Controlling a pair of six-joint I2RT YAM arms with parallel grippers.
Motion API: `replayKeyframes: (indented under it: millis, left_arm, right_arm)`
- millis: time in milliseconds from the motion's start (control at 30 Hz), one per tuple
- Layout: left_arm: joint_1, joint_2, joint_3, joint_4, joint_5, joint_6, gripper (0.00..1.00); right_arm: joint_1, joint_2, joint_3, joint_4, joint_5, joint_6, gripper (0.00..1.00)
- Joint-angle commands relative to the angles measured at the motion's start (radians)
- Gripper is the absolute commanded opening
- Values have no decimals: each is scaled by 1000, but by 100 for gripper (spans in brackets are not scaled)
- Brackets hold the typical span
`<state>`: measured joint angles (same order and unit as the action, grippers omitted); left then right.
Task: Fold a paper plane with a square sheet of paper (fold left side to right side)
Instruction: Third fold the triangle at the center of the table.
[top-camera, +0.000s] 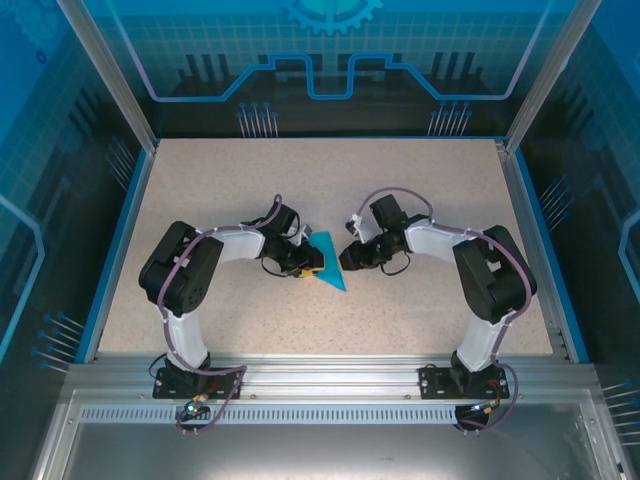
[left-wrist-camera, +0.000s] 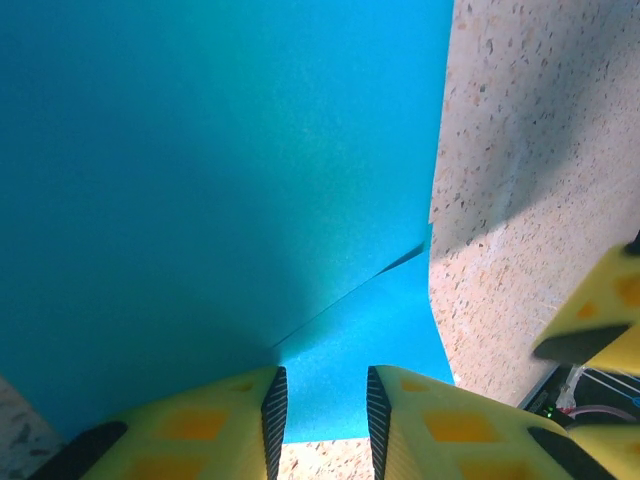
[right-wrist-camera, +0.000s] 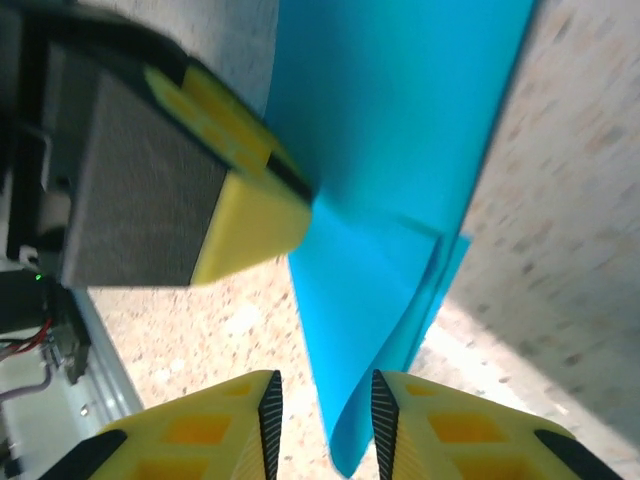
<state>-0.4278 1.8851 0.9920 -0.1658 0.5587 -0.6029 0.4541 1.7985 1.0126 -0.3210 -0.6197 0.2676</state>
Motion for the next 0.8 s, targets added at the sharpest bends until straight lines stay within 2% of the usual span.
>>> replayKeyframes:
  millis: [0,333,767]
  left_arm:
    - [-4,45,-10,-23,-58,14,32]
    - [-5,45,-3,-34,-63,18,32]
    - [-5,52,8,-49,-72,26,31]
  right_arm:
    - [58,-1,-6,-19,-95,39,31]
    - [113,81,60,-61,-70,48,30]
    - [113,140,61,-124,20,39,29]
